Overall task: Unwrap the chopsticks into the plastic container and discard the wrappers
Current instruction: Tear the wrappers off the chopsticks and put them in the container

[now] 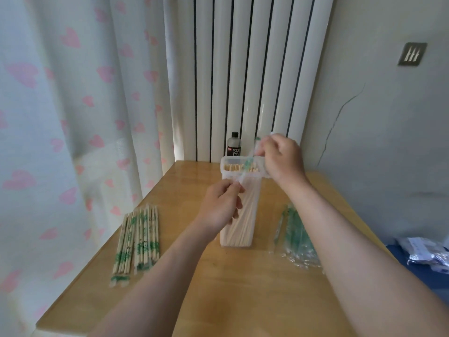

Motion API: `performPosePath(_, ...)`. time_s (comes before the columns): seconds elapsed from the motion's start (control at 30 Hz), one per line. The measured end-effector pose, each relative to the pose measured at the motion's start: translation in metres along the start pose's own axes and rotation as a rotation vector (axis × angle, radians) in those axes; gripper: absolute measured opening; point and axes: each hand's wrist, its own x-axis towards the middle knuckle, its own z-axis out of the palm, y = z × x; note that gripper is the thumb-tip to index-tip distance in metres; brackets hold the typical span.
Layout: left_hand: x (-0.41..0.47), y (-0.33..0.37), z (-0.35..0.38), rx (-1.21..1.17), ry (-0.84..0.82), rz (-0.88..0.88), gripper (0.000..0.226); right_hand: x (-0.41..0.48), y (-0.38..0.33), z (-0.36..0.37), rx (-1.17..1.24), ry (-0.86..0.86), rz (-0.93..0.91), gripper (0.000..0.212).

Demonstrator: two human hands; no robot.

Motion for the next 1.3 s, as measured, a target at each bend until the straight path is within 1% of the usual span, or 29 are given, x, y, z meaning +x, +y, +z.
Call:
performPosePath(0.1,-0.007,-0.001,0.023,0.02,-0.196,-0.133,0.018,-0.01,0.03,-0.033,0.031,0.219,0.077,0.033)
performPosePath(0.17,-0.009,-0.005,0.044,0.026,-0.26,-0.204,0.014,-0.022,0.056,-0.056,0.026,0.297,0.186,0.031)
performPosePath(0.2,-0.008,-0.008,0.055,0.016,-0.275,-0.233,0.012,-0.029,0.071,-0.066,0.024,0.307,0.245,0.031)
performPosePath(0.27,-0.002,-0.016,0.078,0.014,-0.267,-0.281,0.012,-0.047,0.106,-0.08,-0.013,0.307,0.351,0.033)
performPosePath(0.33,0.006,-0.024,0.098,0.068,-0.232,-0.302,0.018,-0.064,0.145,-0.09,-0.097,0.301,0.427,0.041)
performPosePath(0.4,0.02,-0.035,0.116,0.153,-0.181,-0.274,0.019,-0.081,0.175,-0.099,-0.191,0.263,0.521,0.038)
performPosePath(0.47,0.037,-0.048,0.13,0.294,-0.119,-0.214,0.02,-0.099,0.198,-0.106,-0.276,0.203,0.596,0.038)
performPosePath(0.57,0.059,-0.059,0.147,0.472,-0.065,-0.169,0.01,-0.127,0.231,-0.107,-0.355,0.122,0.682,0.039)
performPosePath(0.6,0.065,-0.063,0.152,0.509,-0.054,-0.169,0.008,-0.133,0.239,-0.105,-0.361,0.1,0.693,0.038)
performPosePath(0.73,0.09,-0.083,0.167,0.631,-0.044,-0.193,0.018,-0.14,0.251,-0.101,-0.392,0.059,0.655,0.036)
performPosePath(0.83,0.104,-0.094,0.173,0.687,-0.055,-0.2,0.018,-0.138,0.253,-0.102,-0.424,0.05,0.633,0.037)
performPosePath(0.97,0.11,-0.101,0.181,0.739,-0.081,-0.189,0.022,-0.134,0.258,-0.1,-0.436,0.048,0.642,0.037)
performPosePath(1.1,0.113,-0.106,0.184,0.8,-0.146,-0.222,0.028,-0.133,0.26,-0.099,-0.446,0.044,0.644,0.034)
performPosePath(1.2,0.113,-0.11,0.184,0.795,-0.146,-0.241,0.038,-0.134,0.261,-0.099,-0.436,0.062,0.639,0.036)
performPosePath(1.3,0.114,-0.111,0.182,0.767,-0.144,-0.236,0.041,-0.134,0.262,-0.098,-0.423,0.066,0.637,0.038)
